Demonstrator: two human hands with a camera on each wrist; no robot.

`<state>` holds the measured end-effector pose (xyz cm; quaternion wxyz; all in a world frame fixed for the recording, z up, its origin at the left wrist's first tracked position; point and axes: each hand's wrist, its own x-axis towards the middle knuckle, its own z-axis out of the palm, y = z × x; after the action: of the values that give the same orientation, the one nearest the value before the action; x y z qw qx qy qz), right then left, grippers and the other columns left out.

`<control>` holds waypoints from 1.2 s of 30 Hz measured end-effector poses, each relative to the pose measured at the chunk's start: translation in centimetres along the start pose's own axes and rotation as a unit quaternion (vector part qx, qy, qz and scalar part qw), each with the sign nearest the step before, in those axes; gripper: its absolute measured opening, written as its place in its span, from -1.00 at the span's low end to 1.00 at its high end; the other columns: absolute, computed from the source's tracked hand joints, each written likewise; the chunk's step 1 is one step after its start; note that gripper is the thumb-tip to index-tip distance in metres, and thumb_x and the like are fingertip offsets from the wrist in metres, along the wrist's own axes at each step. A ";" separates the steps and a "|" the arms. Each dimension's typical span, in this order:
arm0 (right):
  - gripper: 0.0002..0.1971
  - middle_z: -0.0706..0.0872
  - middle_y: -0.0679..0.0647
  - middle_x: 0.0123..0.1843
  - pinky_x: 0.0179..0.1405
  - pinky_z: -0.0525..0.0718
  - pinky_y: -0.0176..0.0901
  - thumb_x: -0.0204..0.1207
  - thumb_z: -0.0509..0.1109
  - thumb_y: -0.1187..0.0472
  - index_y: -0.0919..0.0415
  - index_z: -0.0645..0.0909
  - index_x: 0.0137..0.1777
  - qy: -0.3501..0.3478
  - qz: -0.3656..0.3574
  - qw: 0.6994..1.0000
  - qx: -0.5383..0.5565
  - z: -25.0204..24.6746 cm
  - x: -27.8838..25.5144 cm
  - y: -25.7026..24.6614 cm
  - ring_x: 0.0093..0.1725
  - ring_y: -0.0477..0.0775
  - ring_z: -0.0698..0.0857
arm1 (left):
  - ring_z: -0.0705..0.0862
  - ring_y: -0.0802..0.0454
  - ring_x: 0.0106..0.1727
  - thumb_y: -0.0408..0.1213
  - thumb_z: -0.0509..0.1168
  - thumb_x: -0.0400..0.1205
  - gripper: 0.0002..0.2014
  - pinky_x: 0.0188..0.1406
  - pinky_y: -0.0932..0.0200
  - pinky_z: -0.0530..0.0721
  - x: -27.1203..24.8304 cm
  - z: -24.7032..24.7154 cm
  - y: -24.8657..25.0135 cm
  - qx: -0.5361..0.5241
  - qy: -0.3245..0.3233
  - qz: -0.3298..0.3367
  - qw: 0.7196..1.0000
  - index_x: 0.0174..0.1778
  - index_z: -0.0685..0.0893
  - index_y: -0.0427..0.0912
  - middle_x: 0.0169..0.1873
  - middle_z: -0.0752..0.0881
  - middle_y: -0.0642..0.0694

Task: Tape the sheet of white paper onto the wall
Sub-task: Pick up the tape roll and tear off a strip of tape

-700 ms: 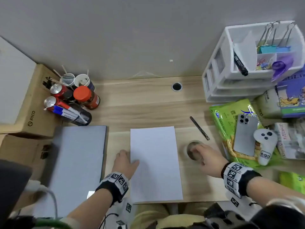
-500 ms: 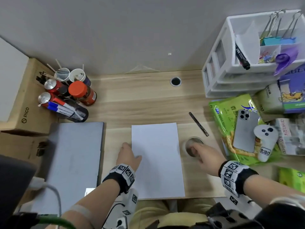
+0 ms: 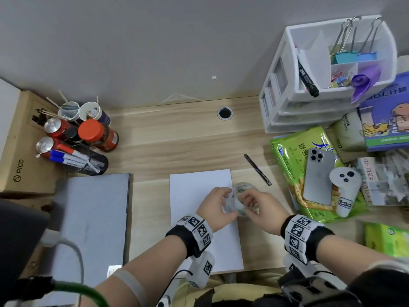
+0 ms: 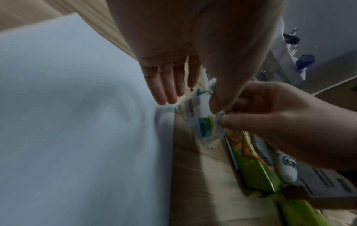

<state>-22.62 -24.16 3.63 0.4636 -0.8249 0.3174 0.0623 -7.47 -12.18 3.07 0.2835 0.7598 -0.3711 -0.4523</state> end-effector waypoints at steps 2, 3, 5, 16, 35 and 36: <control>-0.71 0.70 -0.08 -0.17 -0.04 0.72 -0.08 0.42 0.46 0.35 0.03 0.59 0.07 0.007 0.001 1.000 0.016 -0.3 0.2 -0.1 -0.13 -0.02 0.70 | 0.66 0.02 -0.02 -0.16 0.47 0.41 -0.47 0.05 0.10 0.70 0.4 0.5 0.6 0.006 0.006 0.003 1.000 0.34 0.60 -0.11 0.15 0.59 -0.07; -0.71 0.69 -0.09 -0.18 -0.04 0.71 -0.10 0.42 0.46 0.36 0.01 0.59 0.06 0.009 0.004 1.000 0.023 -0.3 0.3 -0.1 -0.13 -0.03 0.70 | 0.68 0.01 0.00 -0.19 0.47 0.44 -0.51 0.07 0.06 0.71 0.6 0.5 0.8 0.012 0.012 0.004 1.000 0.31 0.62 -0.10 0.13 0.60 -0.06; -0.71 0.69 -0.10 -0.19 -0.05 0.70 -0.13 0.42 0.46 0.37 0.00 0.59 0.04 0.013 0.010 0.999 0.038 -0.4 0.5 0.0 -0.13 -0.04 0.69 | 0.69 0.01 0.02 -0.22 0.46 0.50 -0.62 0.08 0.09 0.70 0.9 0.4 0.9 0.034 0.023 0.011 0.999 0.25 0.66 -0.10 0.10 0.61 -0.07; -0.69 0.71 -0.05 -0.15 -0.09 0.64 -0.31 0.46 0.48 0.35 -0.11 0.55 -0.04 0.035 0.033 0.995 0.092 -0.4 1.8 -0.6 -0.14 -0.09 0.68 | 0.69 -0.04 0.12 -0.08 0.35 0.61 -0.68 0.14 0.05 0.66 1.4 0.1 1.5 0.140 0.054 0.013 0.989 0.25 0.70 -0.10 0.13 0.68 -0.09; -0.63 0.70 -0.04 -0.19 -0.11 0.67 -0.31 0.42 0.48 0.43 -0.14 0.56 -0.14 0.074 0.047 0.987 0.135 -0.7 2.9 -0.9 -0.19 -0.02 0.69 | 0.72 0.07 -0.04 -0.11 0.49 0.44 -0.67 0.01 0.15 0.71 1.1 -0.3 1.5 0.104 0.059 -0.013 0.993 0.11 0.73 -0.07 0.01 0.74 0.05; -0.63 0.70 -0.04 -0.19 -0.13 0.64 -0.37 0.42 0.47 0.43 -0.13 0.56 -0.14 0.079 0.048 0.986 0.140 -0.7 3.0 -0.9 -0.20 -0.05 0.68 | 0.70 0.07 -0.03 -0.11 0.50 0.41 -0.65 0.00 0.14 0.70 1.0 -0.3 1.4 0.116 0.045 0.001 0.992 0.11 0.69 -0.05 0.03 0.70 0.05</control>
<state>-19.92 -25.80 3.49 0.5441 -0.7381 0.3981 -0.0254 -7.35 -13.75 3.75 0.2107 0.8069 -0.4084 -0.3712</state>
